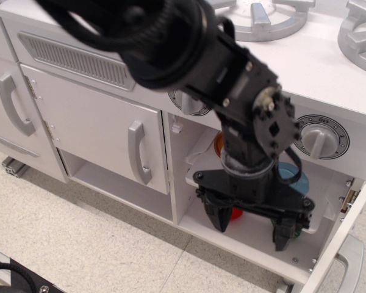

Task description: Close oven

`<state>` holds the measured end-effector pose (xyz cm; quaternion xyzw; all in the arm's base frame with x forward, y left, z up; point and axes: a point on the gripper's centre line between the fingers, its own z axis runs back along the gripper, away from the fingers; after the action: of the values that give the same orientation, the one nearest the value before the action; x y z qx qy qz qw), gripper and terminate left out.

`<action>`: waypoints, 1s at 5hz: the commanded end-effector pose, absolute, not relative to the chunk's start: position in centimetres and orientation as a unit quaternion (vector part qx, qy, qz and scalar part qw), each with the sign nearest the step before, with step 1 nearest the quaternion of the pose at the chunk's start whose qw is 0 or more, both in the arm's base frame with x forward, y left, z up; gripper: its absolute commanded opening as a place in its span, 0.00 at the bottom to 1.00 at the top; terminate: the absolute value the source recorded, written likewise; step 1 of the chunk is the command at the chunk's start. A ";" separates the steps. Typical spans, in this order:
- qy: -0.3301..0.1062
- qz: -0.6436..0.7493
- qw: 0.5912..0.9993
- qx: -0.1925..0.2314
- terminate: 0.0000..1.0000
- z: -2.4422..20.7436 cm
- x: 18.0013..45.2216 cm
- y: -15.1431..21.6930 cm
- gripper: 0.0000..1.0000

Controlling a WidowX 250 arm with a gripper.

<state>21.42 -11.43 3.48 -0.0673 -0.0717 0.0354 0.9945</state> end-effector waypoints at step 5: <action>-0.096 -0.063 0.992 -0.046 0.00 1.7 18.3 -16.2 1.00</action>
<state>18.17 -16.10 1.30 -0.0393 -0.0863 -0.0613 0.9936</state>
